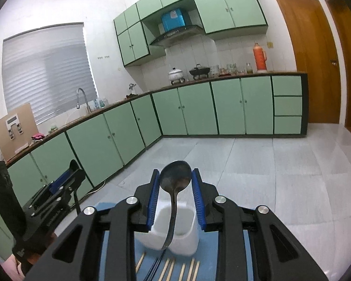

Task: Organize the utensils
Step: 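Lower both spoons into the white holder and open both tools, then move both tools back over the row of chopsticks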

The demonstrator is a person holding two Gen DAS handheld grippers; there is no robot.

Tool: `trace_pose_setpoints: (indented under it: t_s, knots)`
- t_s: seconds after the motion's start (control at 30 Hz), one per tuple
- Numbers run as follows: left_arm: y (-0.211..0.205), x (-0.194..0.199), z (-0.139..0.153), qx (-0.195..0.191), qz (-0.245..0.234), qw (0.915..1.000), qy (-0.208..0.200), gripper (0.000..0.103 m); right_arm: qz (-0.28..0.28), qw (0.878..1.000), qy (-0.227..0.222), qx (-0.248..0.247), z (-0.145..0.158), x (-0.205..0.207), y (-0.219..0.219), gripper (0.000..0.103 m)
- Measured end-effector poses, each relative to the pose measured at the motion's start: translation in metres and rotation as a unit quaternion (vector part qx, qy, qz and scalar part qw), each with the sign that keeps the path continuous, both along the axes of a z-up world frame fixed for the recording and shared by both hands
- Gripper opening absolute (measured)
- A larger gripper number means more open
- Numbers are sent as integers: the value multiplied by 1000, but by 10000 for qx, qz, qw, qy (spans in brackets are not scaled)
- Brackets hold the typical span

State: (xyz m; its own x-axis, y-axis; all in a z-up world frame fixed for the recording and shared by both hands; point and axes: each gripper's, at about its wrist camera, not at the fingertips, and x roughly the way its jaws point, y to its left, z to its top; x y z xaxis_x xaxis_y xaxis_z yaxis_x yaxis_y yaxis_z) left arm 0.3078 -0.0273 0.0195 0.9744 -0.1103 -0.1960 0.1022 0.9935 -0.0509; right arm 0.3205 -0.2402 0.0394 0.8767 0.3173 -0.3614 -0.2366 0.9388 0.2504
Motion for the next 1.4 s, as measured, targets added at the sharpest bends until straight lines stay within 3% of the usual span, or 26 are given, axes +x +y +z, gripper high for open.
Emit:
trace_pose_setpoints:
  t_s: [0.17,0.4,1.03,1.27,1.37,1.4]
  knots:
    - [-16,39,-7,162,3,9997,-207,34,-89,9999,73,-50,-4,34,7,28]
    - [-22,77,-41,54,-77,10000,30,34,-118,9993,316,-140,-28,69,17,28]
    - [-8,75,-104,174,-309,9976,587,35,144,9959,851,-279,-96,81,41,28]
    - [4,64,-108,129,-419,9962,748,59,299,9936,1043,-305,-113,76,43,28]
    - [18,53,-101,-58,-364,9968,713,69,330,9941,997,-279,-112,68,41,44]
    - [22,49,-100,-102,-341,9968,710,71,274,9947,958,-268,-111,63,39,54]
